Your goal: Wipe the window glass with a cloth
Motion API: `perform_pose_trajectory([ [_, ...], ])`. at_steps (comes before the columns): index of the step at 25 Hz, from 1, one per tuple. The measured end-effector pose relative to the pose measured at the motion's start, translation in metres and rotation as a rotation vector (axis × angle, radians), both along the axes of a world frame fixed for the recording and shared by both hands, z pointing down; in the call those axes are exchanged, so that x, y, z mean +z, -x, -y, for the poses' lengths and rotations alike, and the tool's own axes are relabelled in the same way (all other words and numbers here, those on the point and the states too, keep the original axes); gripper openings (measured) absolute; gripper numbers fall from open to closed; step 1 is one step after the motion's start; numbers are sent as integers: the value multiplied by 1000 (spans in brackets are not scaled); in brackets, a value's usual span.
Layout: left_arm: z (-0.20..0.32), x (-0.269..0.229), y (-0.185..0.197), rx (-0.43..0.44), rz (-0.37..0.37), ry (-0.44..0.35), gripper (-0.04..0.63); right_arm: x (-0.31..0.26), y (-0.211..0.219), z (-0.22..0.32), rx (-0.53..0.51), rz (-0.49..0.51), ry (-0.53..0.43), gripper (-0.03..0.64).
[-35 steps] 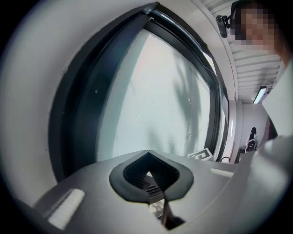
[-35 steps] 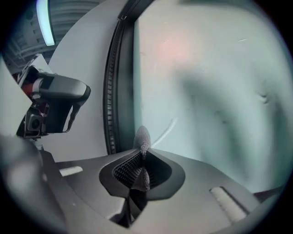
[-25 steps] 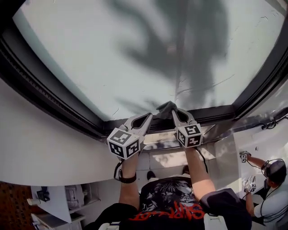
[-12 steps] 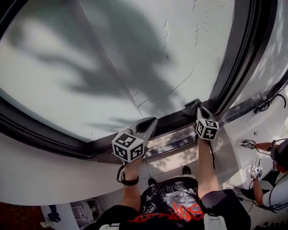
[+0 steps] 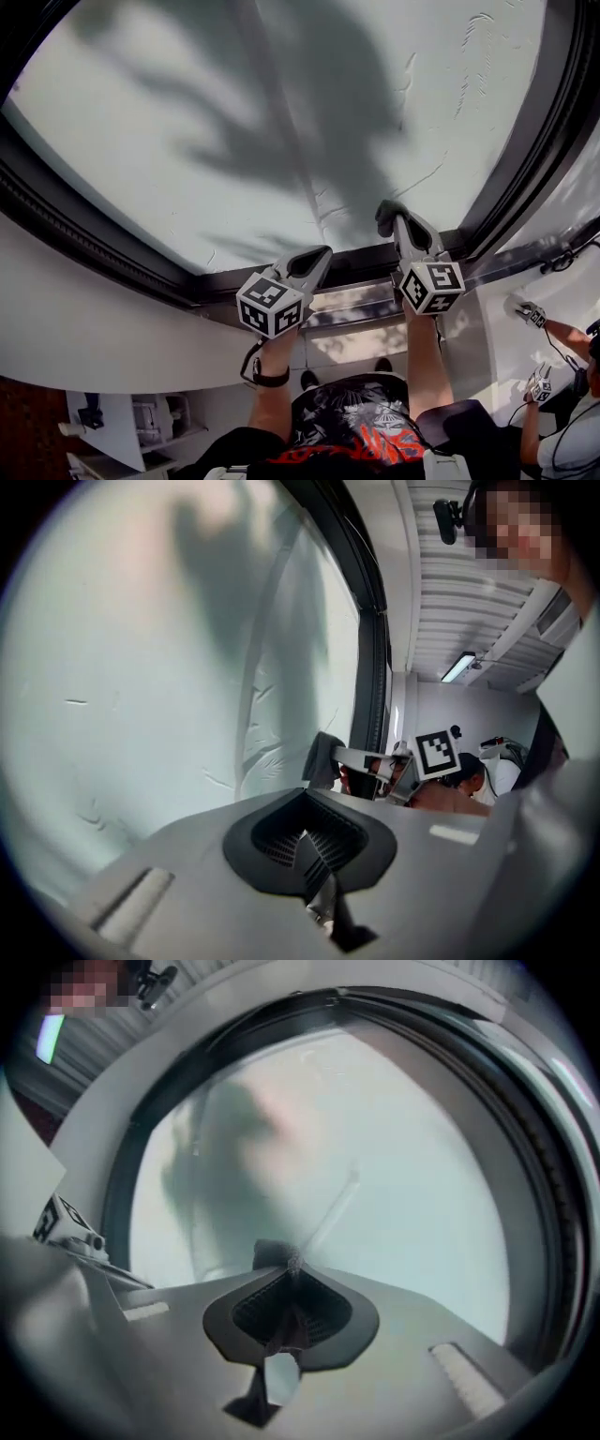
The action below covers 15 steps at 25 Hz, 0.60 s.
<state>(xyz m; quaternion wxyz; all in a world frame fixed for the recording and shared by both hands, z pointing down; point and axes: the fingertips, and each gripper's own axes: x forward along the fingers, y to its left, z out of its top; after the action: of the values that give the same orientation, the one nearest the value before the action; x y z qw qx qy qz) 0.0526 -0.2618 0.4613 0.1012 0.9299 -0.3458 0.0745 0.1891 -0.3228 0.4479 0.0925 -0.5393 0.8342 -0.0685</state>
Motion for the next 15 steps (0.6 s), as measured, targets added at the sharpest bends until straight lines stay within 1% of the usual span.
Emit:
perform_pose_trajectory([
  [2,-7,2,26,-57,-17,1,-14,-23,59,-13,-122,-26,-60,23],
  [4,-15,3,58,-110,-39,-3,-14,-32,112,-25,-222,-34,-92,23],
  [6,-24,4,94,-156,-59,-13,-14,-34,159,-35,-307,-33,-106,23],
  [9,-41,12,147,-237,-74,-16,-14,-26,226,-53,-447,-53,-99,20],
  [11,-52,21,172,-254,-52,-5,-14,-21,264,-65,-535,-59,-91,20],
  [13,-59,28,187,-248,-32,15,8,-20,290,-75,-574,-58,-86,18],
  [15,-65,33,198,-246,-33,31,39,-19,308,-83,-600,-55,-83,18],
])
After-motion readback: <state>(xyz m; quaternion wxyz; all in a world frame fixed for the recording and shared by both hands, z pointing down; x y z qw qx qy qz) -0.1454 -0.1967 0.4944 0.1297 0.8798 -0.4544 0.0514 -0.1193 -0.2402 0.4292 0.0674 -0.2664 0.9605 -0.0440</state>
